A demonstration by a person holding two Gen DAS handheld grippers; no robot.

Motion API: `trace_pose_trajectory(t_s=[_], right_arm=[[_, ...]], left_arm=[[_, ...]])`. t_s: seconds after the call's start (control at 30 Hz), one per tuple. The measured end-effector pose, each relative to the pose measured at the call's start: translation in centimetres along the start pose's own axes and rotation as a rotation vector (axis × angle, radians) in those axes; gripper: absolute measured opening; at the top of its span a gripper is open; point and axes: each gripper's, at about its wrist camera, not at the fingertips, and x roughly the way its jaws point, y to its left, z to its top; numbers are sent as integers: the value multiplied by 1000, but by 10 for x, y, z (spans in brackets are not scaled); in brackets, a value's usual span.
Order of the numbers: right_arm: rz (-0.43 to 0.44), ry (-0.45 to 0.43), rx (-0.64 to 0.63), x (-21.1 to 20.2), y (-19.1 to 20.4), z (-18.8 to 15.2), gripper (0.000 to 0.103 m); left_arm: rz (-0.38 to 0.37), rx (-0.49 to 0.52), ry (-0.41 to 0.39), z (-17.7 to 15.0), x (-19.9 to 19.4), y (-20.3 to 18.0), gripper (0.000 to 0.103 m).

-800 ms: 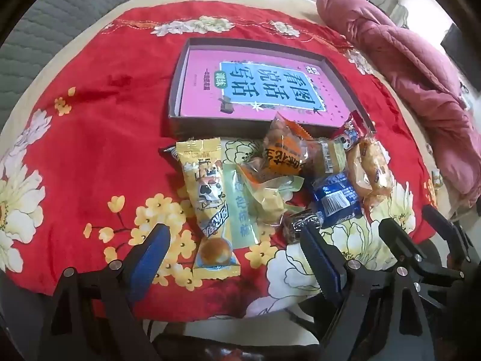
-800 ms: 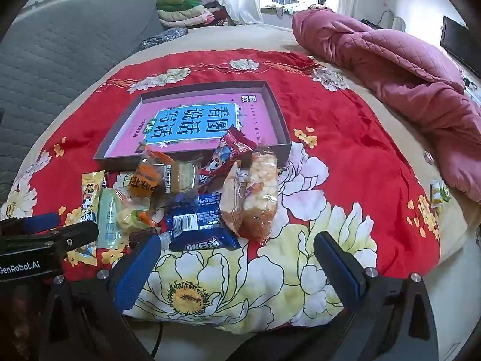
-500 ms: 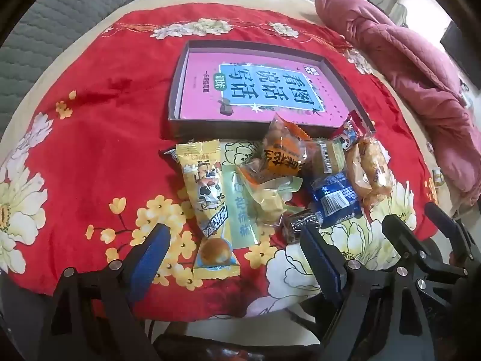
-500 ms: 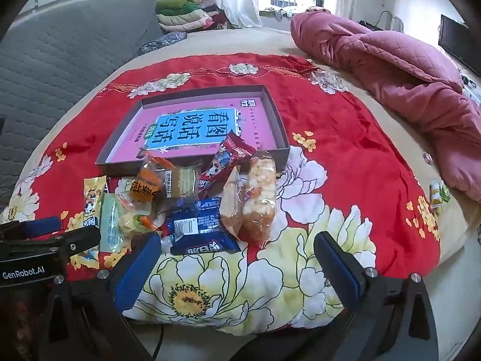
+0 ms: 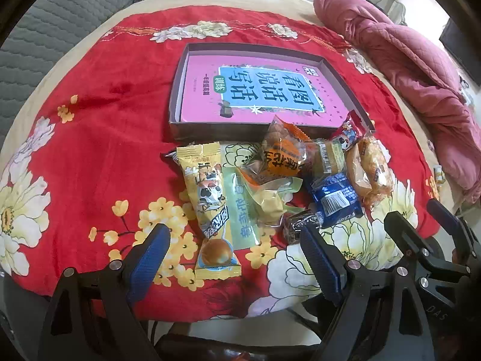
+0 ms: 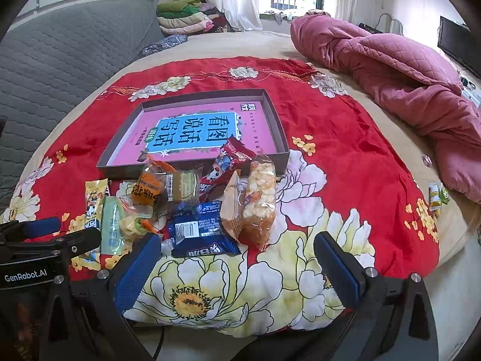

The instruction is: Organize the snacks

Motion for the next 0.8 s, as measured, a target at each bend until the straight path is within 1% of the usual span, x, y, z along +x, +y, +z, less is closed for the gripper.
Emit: trace_pose_trajectory(t_s=[0.8], right_arm=[[-3, 0, -1, 0, 0, 0, 102]], left_arm=[[6, 4, 2, -1, 0, 0, 89]])
